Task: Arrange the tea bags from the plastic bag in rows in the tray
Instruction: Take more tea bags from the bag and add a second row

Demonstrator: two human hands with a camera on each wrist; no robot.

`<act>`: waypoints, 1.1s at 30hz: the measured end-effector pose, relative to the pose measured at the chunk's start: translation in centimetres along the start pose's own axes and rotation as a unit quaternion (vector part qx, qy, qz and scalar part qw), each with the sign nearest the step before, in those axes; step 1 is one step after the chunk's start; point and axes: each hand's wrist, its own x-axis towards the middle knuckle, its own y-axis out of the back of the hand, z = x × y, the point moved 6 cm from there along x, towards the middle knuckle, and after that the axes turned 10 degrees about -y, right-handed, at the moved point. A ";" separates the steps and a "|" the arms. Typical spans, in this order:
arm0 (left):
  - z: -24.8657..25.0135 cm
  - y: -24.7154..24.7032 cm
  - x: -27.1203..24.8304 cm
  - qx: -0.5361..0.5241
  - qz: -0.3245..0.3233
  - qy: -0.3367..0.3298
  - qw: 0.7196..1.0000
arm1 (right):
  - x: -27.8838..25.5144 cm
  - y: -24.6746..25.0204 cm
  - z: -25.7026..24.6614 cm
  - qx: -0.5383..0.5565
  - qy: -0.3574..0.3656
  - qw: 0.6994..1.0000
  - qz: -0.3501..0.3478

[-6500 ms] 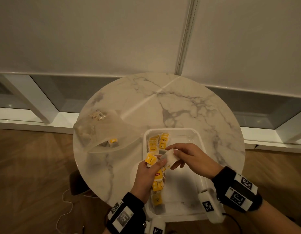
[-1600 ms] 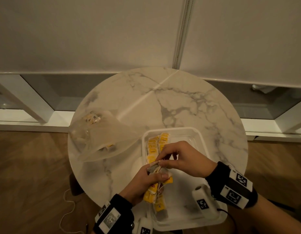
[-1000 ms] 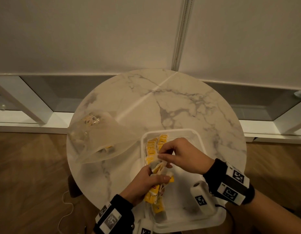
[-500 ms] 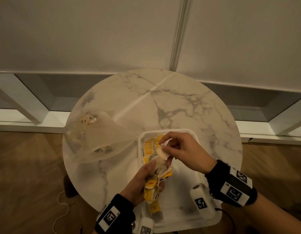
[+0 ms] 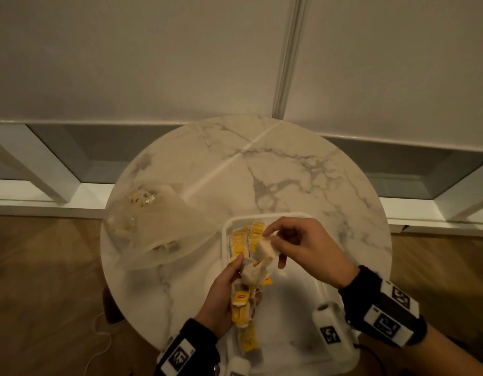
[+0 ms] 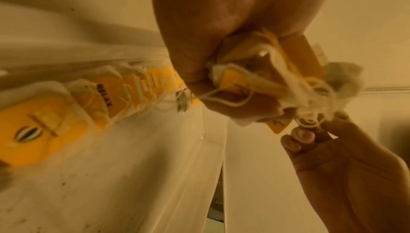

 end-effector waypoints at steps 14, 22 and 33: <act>0.3 -0.1 0.9 -0.006 -0.049 -0.050 0.998 | -0.7 -0.1 0.6 -0.009 -0.011 0.999 -0.031; 0.5 -0.4 1.1 0.020 -0.087 -0.093 0.992 | -0.6 0.4 1.2 0.057 -0.037 0.997 -0.032; -0.4 -1.0 1.4 0.124 -0.128 -0.073 0.981 | -0.1 0.9 1.4 0.047 -0.049 0.997 -0.029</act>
